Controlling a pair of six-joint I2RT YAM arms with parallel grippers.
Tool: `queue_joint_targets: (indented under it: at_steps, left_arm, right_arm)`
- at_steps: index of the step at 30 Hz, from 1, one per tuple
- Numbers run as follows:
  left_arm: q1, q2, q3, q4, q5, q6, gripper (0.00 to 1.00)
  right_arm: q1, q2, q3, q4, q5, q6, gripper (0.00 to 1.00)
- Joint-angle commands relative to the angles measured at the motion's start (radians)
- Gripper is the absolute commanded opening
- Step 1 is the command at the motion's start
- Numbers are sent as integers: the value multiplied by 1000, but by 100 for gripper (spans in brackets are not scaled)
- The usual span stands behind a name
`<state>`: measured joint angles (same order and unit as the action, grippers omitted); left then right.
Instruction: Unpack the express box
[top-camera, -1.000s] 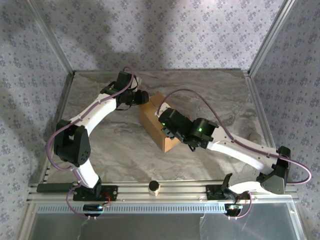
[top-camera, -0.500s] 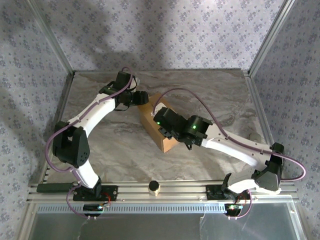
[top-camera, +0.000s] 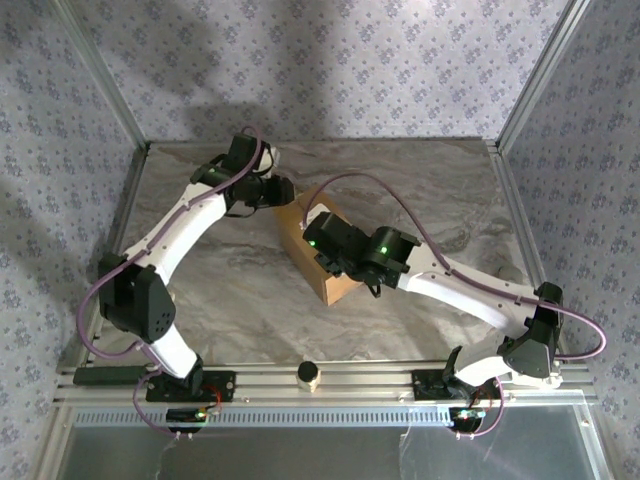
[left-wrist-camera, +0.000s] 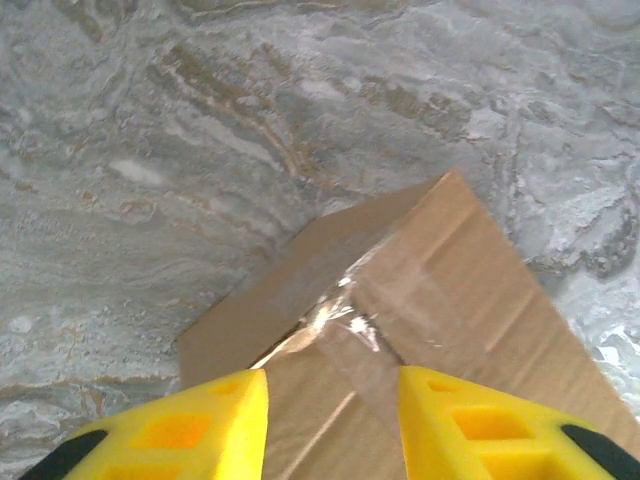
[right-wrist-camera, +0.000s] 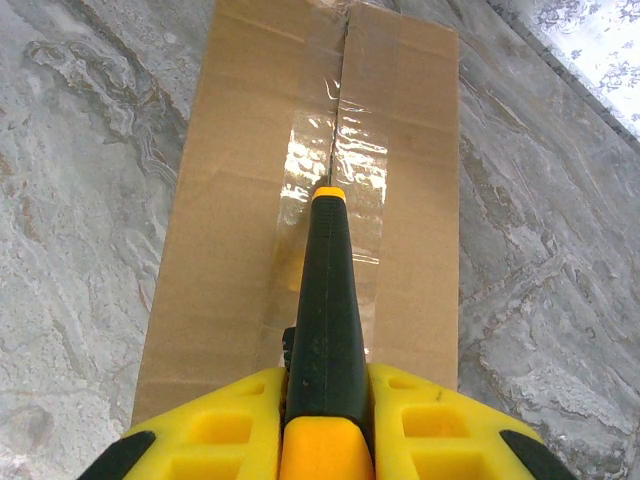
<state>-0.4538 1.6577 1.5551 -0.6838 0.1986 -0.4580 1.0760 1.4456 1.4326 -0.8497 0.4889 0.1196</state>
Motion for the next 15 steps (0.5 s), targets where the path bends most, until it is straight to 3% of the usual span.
queue_joint_targets:
  at_steps: [1,8,15]
  left_arm:
    - [-24,48,73,-8,63,-26,38]
    - [-95,173,156,-13,81,-52,38]
    - [-107,211,120,-9,44,-59,35]
  right_arm:
    - [-5,22,14,-84,-43,27,0]
    - [-6,28,9,-80,-56,28,0]
    - [-5,18,12,-97,-51,21,0]
